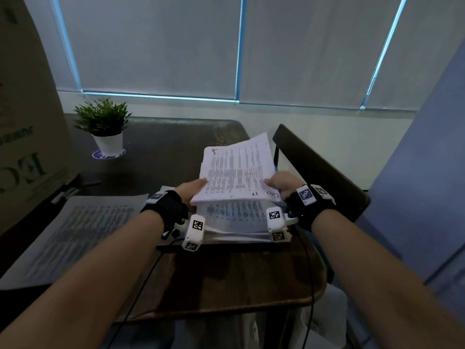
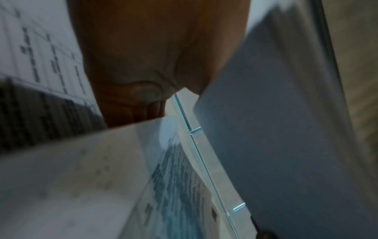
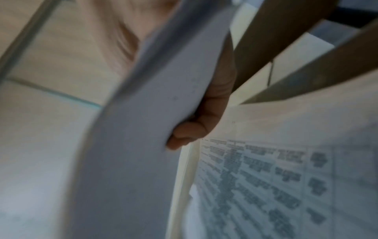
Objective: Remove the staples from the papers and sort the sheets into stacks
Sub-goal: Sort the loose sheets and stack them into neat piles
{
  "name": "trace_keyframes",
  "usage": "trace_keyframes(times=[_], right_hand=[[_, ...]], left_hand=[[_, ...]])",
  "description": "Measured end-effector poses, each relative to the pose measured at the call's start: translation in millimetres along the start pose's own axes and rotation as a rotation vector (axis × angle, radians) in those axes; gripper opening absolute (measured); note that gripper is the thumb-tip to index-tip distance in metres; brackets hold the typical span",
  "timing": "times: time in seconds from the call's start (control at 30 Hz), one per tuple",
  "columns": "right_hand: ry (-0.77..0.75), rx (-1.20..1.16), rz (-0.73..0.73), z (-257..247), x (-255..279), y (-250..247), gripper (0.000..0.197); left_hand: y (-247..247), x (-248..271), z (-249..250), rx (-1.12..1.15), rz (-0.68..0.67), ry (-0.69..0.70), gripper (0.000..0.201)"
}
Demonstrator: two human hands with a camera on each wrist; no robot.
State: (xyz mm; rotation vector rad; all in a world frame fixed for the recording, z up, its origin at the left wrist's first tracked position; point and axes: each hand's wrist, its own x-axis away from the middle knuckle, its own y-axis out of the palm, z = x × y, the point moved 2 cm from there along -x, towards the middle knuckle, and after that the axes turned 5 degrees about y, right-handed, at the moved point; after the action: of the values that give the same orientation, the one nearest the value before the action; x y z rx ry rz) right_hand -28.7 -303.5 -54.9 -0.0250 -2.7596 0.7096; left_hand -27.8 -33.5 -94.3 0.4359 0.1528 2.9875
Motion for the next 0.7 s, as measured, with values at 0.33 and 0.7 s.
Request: trace_keyframes(times=[0.33,0.7], right_hand=[[0.049,-0.667,0.163,-12,-6,-15,0.034],[0.135,-0.191,0.153,14,-1,14,0.032]], left_hand=[[-6,13,9,-0.259,0.148,0.259,0.034],[-158,70,89,-0.136,0.315,0.209,0.028]])
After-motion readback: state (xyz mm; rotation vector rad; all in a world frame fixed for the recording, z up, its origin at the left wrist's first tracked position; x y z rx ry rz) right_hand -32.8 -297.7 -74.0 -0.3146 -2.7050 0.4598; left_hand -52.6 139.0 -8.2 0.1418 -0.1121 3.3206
